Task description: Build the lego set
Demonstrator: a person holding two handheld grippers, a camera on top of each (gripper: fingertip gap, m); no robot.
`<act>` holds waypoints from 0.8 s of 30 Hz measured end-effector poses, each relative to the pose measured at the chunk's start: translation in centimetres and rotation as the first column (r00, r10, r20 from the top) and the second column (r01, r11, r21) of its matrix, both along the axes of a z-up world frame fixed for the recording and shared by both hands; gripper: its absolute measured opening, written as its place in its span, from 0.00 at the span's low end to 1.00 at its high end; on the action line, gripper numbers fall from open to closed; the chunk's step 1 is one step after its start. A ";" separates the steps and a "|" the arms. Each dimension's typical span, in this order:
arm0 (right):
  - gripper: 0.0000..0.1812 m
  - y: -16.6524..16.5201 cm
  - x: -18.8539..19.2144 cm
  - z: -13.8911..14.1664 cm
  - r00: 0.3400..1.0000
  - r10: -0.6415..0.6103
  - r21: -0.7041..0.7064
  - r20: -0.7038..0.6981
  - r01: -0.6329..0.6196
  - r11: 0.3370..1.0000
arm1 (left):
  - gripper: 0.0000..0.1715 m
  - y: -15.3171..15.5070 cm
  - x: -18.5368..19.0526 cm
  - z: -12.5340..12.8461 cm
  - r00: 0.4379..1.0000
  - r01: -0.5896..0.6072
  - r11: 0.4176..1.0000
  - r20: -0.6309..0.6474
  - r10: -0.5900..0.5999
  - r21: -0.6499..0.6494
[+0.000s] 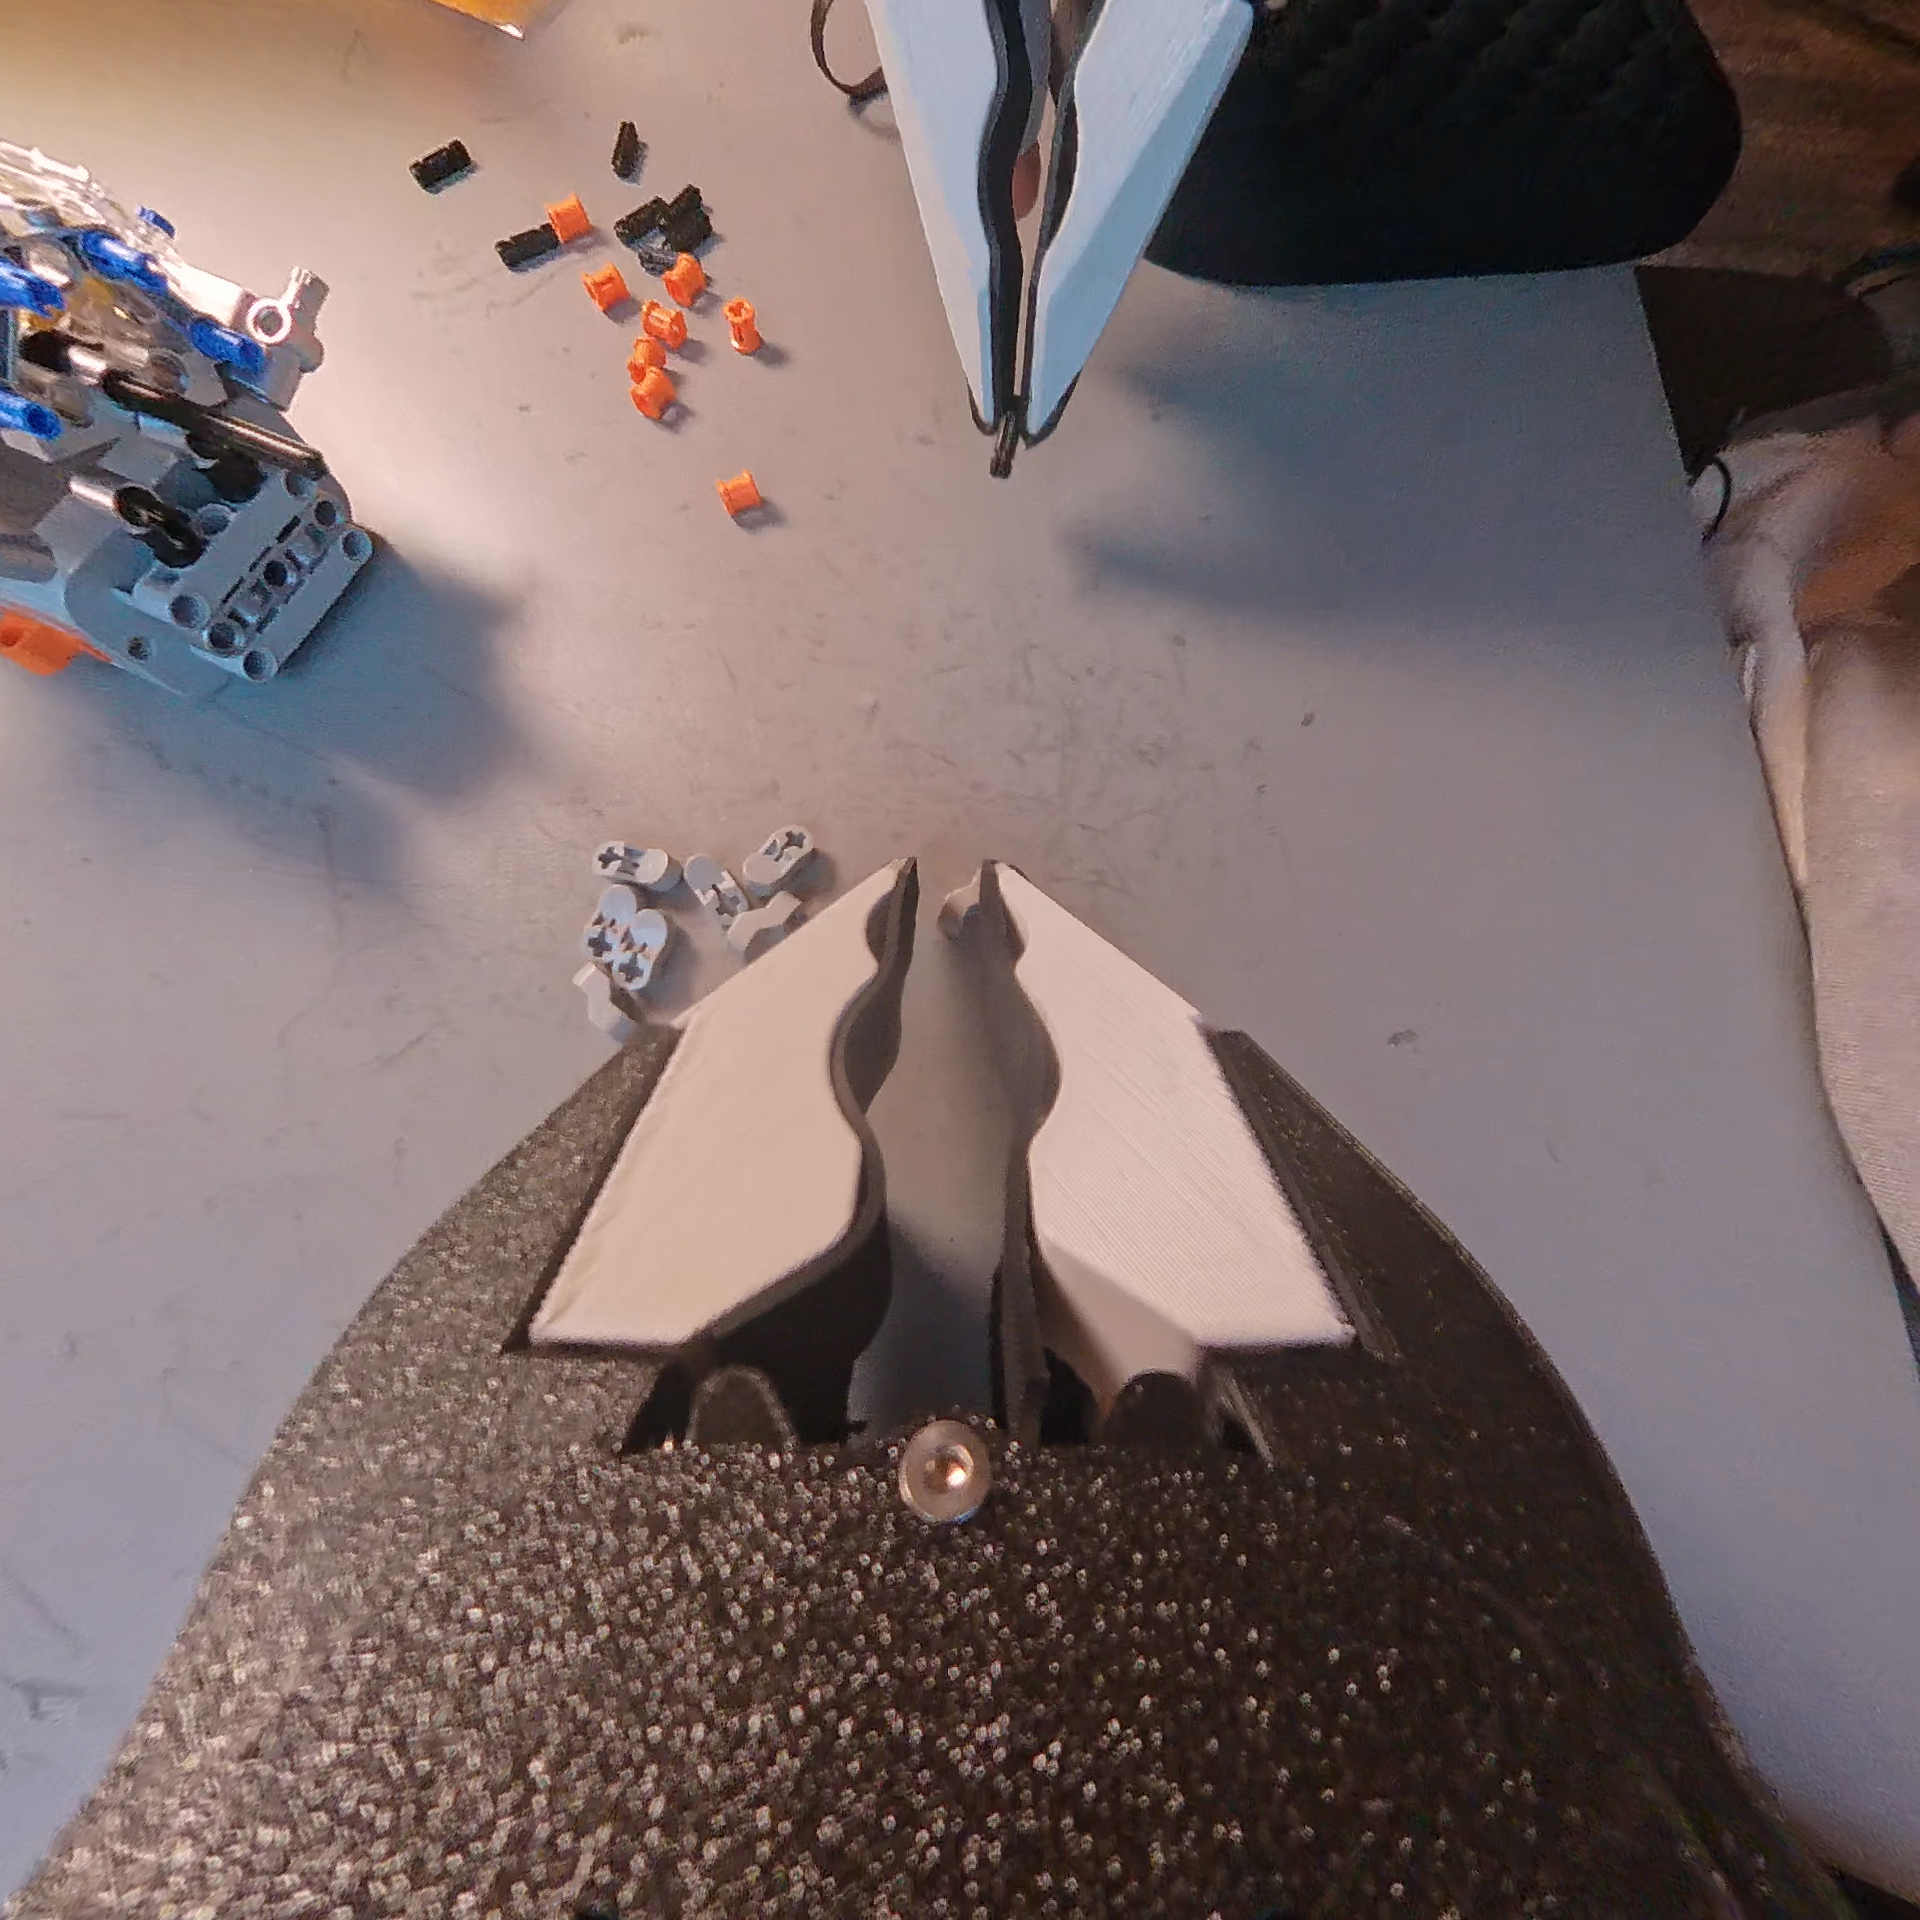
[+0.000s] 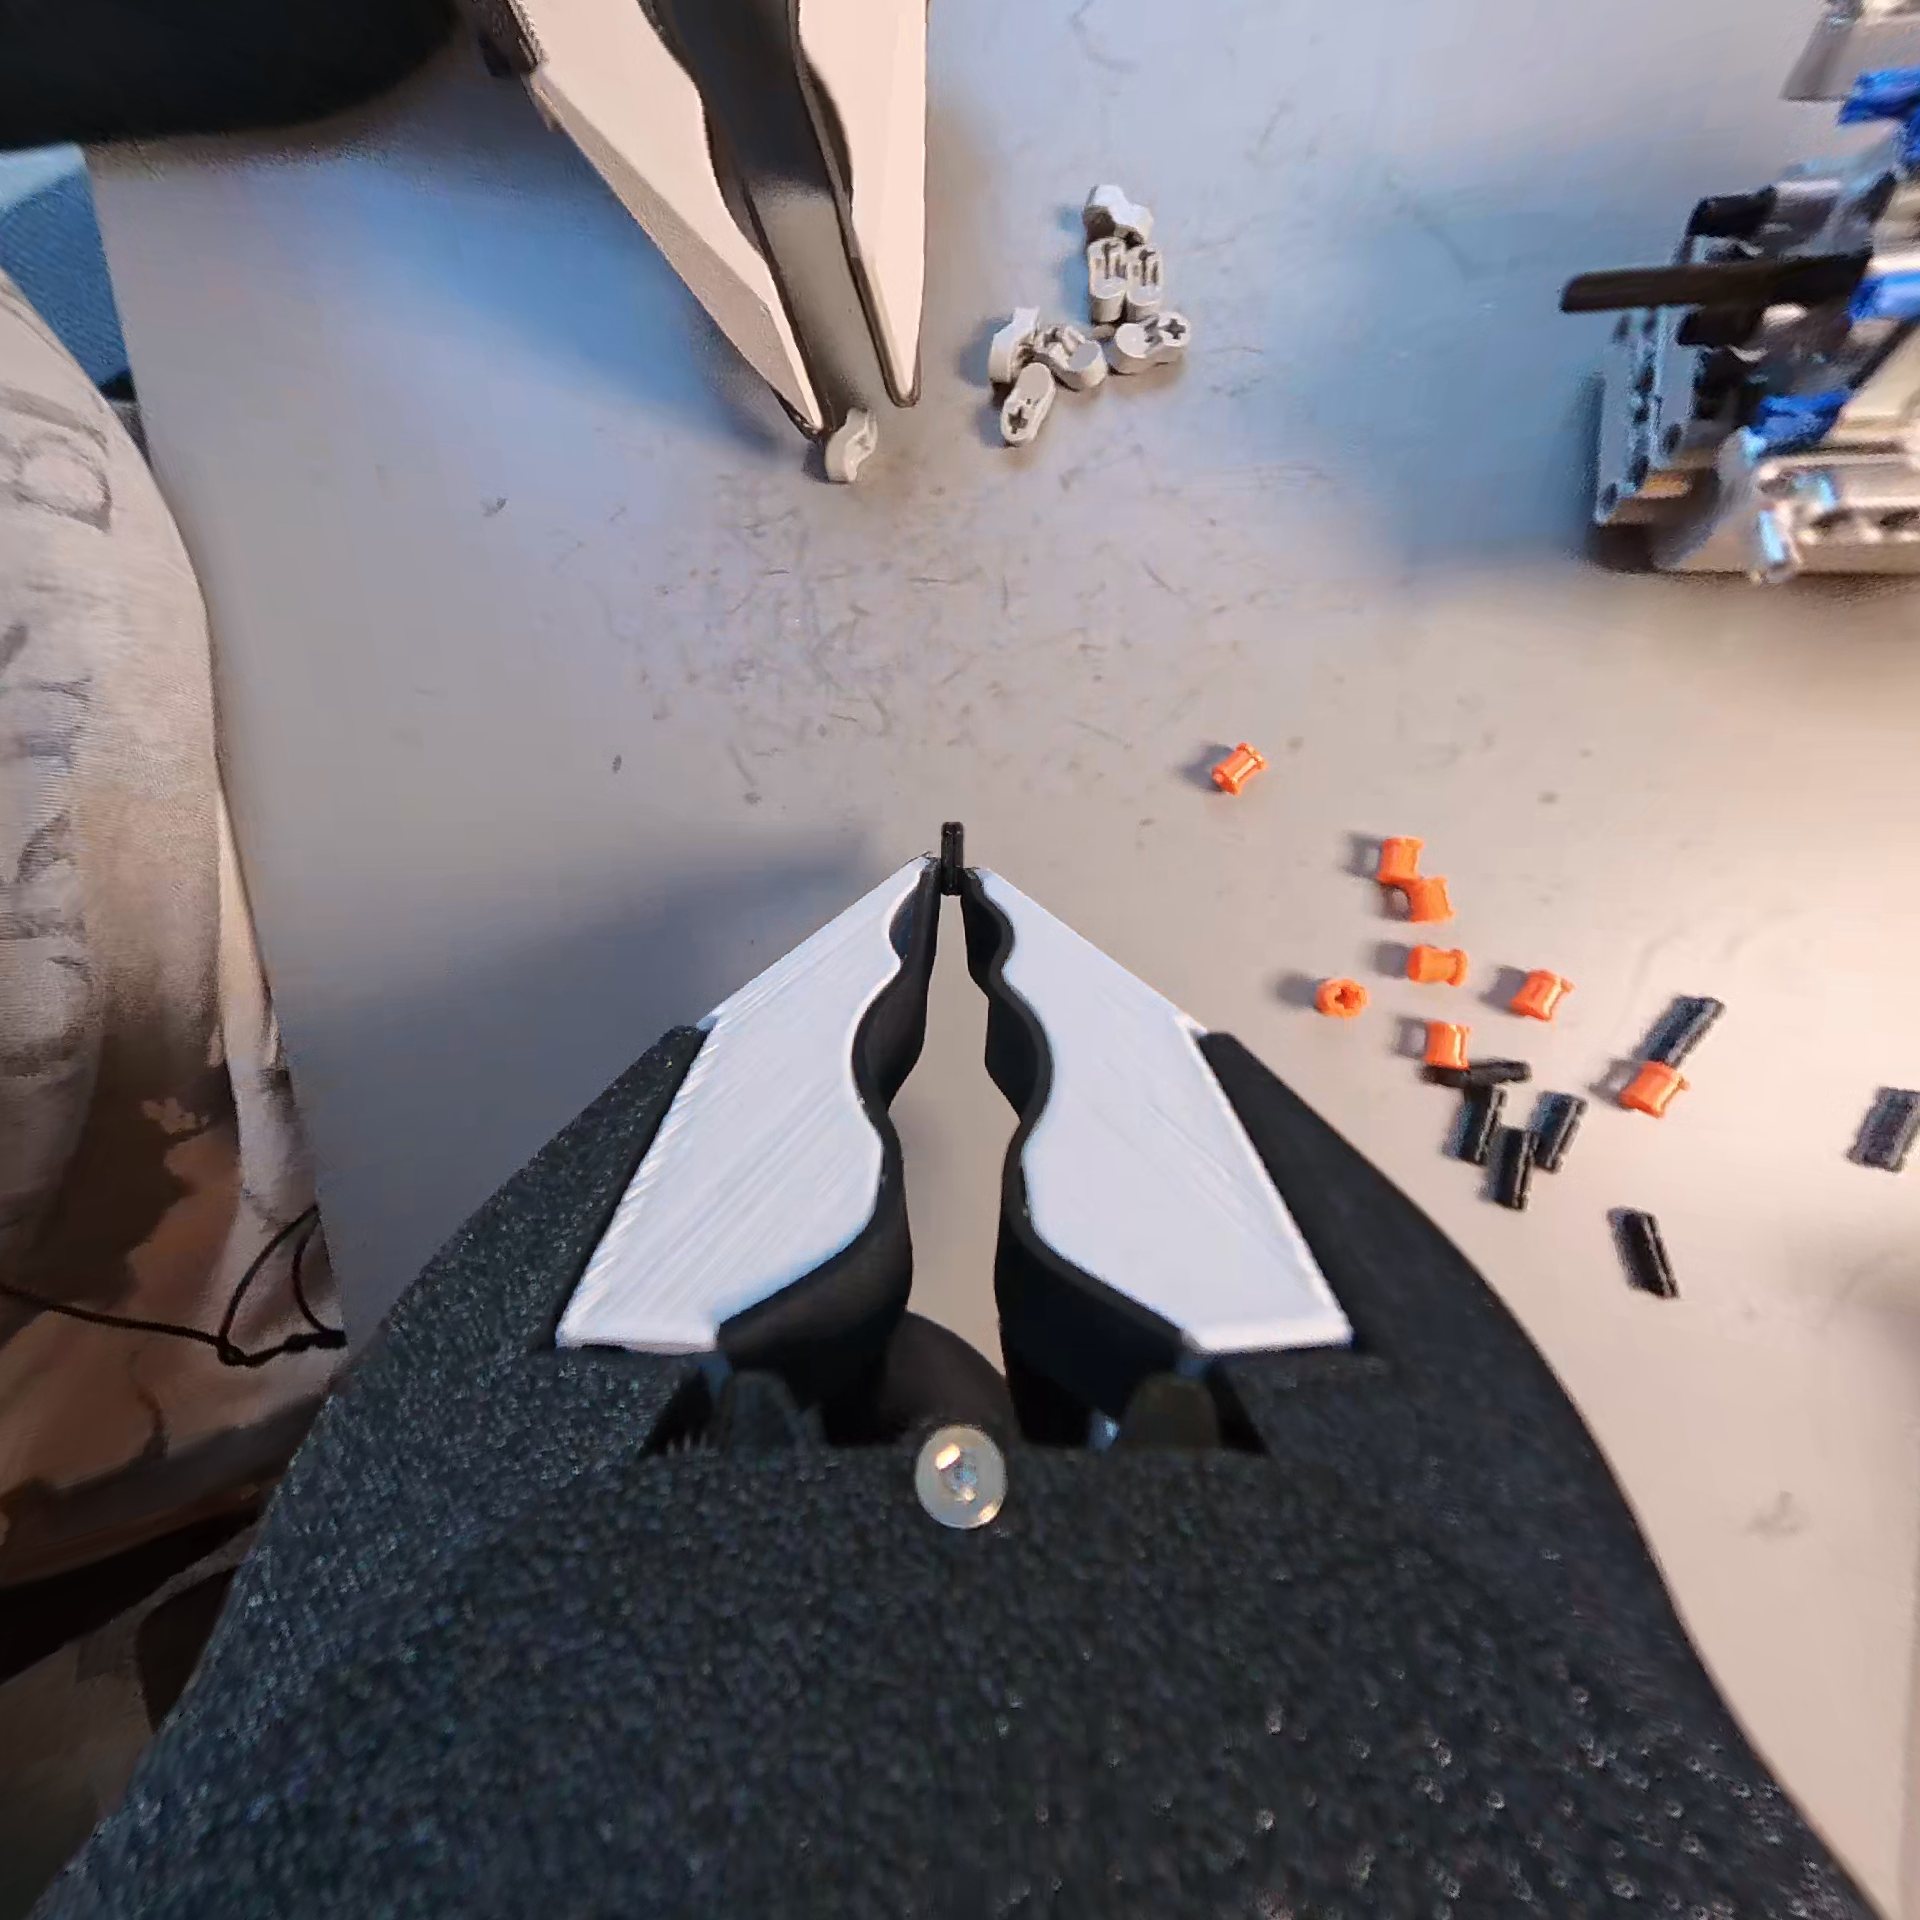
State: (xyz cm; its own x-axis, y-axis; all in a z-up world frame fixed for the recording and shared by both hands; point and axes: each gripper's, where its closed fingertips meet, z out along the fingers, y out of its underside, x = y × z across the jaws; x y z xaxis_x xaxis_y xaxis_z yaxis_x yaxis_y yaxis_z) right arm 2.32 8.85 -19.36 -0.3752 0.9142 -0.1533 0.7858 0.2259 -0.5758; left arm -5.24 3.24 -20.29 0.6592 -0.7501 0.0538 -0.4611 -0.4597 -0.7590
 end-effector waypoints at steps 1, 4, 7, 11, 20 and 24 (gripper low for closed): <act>0.02 0.3 0.2 0.1 1.000 -0.012 -0.017 -0.016 0.012 1.000 | 0.06 0.0 0.0 0.0 1.000 -0.005 1.000 0.006 0.005 -0.006; 0.01 1.0 0.6 0.4 0.998 -0.037 -0.068 -0.057 0.033 0.997 | 0.08 0.0 -0.2 -0.3 1.000 -0.013 0.999 0.013 0.014 -0.031; 0.01 1.8 1.0 0.5 0.995 -0.058 -0.100 -0.085 0.050 0.994 | 0.09 0.0 -0.4 -0.1 1.000 -0.015 0.999 0.023 0.016 -0.038; 0.02 2.3 1.1 0.6 0.990 -0.078 -0.145 -0.114 0.061 0.988 | 0.08 -0.2 -0.7 0.5 0.999 -0.005 0.999 0.054 0.007 -0.039; 0.02 2.4 1.1 0.6 0.987 -0.082 -0.158 -0.135 0.060 0.986 | 0.09 -0.5 -0.5 -0.4 0.999 0.023 0.997 0.038 -0.020 -0.068; 0.02 2.1 1.0 0.6 0.988 -0.081 -0.148 -0.128 0.061 0.987 | 0.05 -0.6 -0.2 -0.9 1.000 0.027 0.998 -0.012 -0.028 -0.057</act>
